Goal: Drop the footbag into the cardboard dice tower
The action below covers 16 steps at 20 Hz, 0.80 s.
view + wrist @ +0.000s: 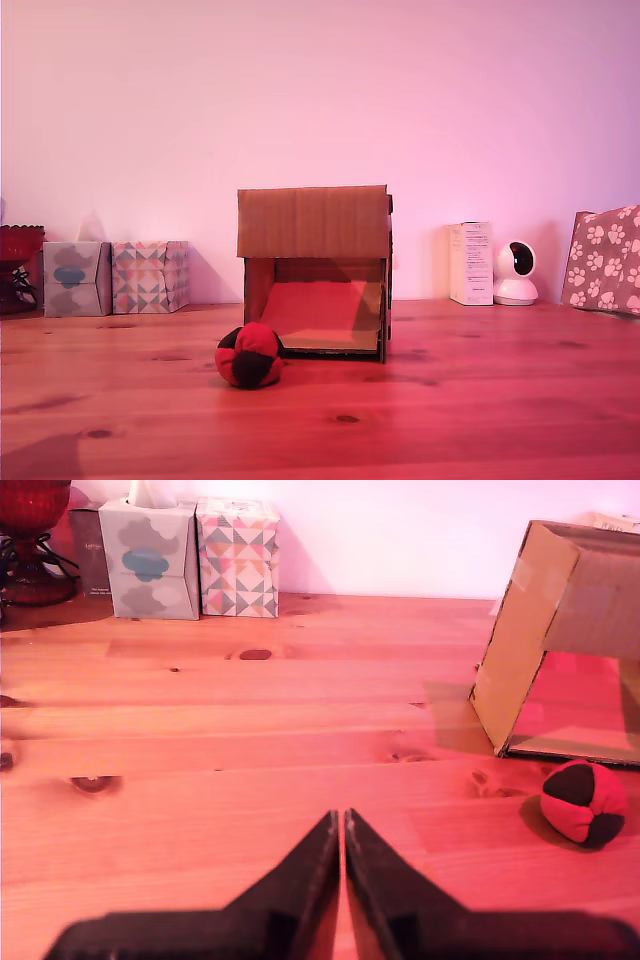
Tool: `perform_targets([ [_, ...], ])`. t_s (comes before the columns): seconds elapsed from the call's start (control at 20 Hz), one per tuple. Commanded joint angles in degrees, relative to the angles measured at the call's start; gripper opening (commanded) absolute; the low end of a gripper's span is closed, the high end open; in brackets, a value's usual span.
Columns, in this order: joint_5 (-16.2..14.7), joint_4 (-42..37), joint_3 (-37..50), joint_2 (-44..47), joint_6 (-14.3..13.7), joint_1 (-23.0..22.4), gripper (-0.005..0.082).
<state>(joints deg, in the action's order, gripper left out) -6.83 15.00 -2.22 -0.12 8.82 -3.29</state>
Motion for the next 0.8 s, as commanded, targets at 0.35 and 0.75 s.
perform_targets([
  [0.35, -0.2, -0.3, 1.5, -0.2, -0.3, -0.1, -0.0021],
  [0.75, -6.5, -9.8, -2.1, -0.2, 3.7, -0.3, -0.0021],
])
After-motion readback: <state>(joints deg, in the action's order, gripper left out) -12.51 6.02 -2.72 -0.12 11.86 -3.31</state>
